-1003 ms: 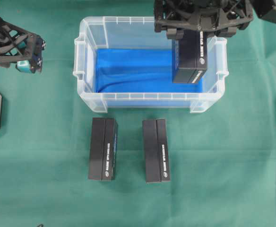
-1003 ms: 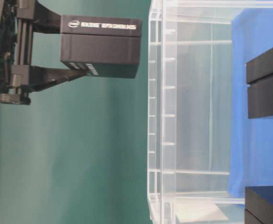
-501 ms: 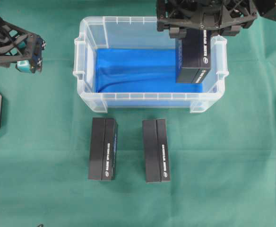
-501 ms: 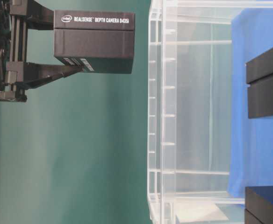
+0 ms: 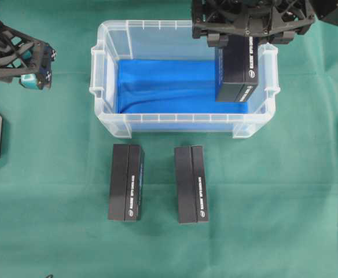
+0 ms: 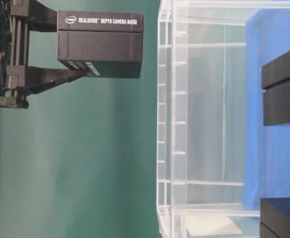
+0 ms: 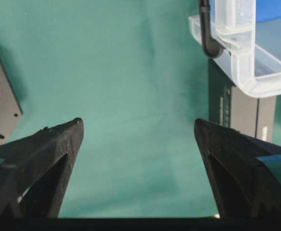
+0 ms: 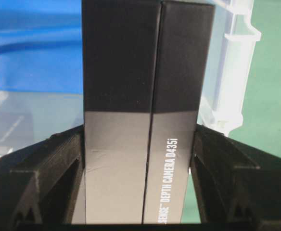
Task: Take out the box from the case.
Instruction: 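Lift the black box upward out of the bin with the right gripper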
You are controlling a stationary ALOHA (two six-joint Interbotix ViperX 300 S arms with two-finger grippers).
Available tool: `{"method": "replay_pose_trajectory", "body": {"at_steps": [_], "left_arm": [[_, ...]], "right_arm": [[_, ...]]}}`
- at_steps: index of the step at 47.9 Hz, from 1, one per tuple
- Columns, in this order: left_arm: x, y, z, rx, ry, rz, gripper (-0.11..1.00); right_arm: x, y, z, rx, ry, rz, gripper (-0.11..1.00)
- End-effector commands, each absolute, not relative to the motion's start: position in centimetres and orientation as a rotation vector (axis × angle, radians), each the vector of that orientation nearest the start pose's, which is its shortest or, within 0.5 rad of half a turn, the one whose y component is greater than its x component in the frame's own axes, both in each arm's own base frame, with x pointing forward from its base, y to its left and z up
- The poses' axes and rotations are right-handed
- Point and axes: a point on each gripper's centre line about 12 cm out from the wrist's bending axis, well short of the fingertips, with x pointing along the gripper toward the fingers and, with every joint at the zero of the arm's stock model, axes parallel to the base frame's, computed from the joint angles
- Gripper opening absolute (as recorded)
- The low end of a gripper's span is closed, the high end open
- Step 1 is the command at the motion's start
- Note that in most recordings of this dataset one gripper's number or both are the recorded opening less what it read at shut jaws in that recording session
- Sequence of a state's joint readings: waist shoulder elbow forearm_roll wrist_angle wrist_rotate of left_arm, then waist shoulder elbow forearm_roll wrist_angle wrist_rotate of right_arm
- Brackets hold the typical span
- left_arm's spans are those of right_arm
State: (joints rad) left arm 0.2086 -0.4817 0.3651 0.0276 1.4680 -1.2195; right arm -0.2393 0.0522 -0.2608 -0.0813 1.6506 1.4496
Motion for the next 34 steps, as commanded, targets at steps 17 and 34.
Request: {"method": "replay_pose_trajectory", "body": {"at_steps": [17,34], "left_arm": [[23.15,5.20,34.83,-1.135,1.034,0.981,0.97],[23.16,5.16,34.83,-1.134,1.035,0.980,0.97]], "right_arm": [[36.21,-9.80,39.26,1.289,0.930,-1.216,0.65],[36.40,-9.10,39.19,1.281,0.945,-1.205,0.65]]}}
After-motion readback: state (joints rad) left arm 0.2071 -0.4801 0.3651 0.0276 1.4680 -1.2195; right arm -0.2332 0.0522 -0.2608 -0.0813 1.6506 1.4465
